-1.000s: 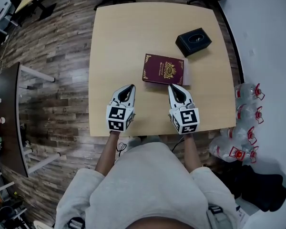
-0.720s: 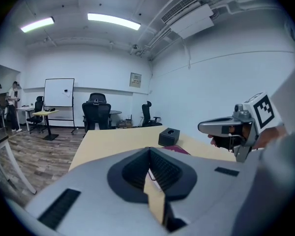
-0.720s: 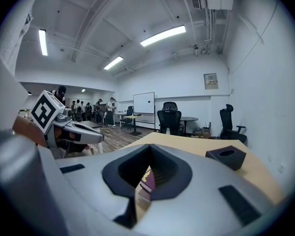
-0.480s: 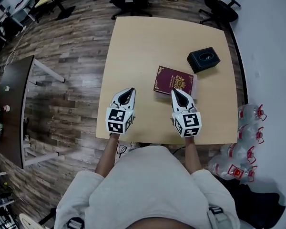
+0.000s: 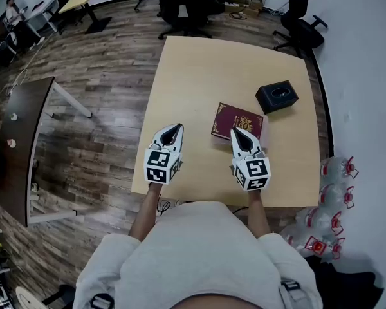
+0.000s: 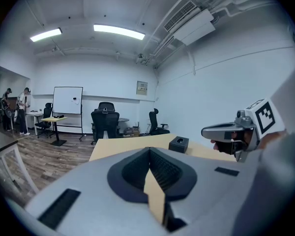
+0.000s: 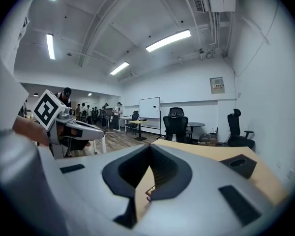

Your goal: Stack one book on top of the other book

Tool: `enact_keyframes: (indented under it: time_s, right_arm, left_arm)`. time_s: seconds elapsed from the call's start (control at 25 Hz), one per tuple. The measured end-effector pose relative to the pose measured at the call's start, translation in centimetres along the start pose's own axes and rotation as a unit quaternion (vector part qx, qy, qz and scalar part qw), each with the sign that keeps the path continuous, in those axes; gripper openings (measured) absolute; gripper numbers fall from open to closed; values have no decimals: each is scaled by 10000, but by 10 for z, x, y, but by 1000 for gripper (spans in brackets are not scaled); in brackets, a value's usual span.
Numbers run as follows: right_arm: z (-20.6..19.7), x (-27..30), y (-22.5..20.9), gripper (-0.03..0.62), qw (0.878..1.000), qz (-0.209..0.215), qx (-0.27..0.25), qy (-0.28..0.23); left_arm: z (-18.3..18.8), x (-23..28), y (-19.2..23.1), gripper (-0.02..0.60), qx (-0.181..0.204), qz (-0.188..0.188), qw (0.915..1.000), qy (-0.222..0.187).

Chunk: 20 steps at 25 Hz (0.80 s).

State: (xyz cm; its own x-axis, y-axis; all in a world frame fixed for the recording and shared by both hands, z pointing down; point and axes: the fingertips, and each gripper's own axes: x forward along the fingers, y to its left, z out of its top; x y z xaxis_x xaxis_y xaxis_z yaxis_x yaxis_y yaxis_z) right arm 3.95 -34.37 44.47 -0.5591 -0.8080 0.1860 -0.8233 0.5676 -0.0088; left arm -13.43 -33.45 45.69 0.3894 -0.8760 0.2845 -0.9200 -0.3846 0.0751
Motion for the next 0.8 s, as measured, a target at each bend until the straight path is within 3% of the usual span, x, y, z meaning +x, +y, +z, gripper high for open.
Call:
enact_keyframes:
  time_s: [0.8]
  right_arm:
    - [-3,-3,1,2,10000,-2,-27,57]
  left_arm:
    - [0,4,-9,11,32,-84,10000,-1]
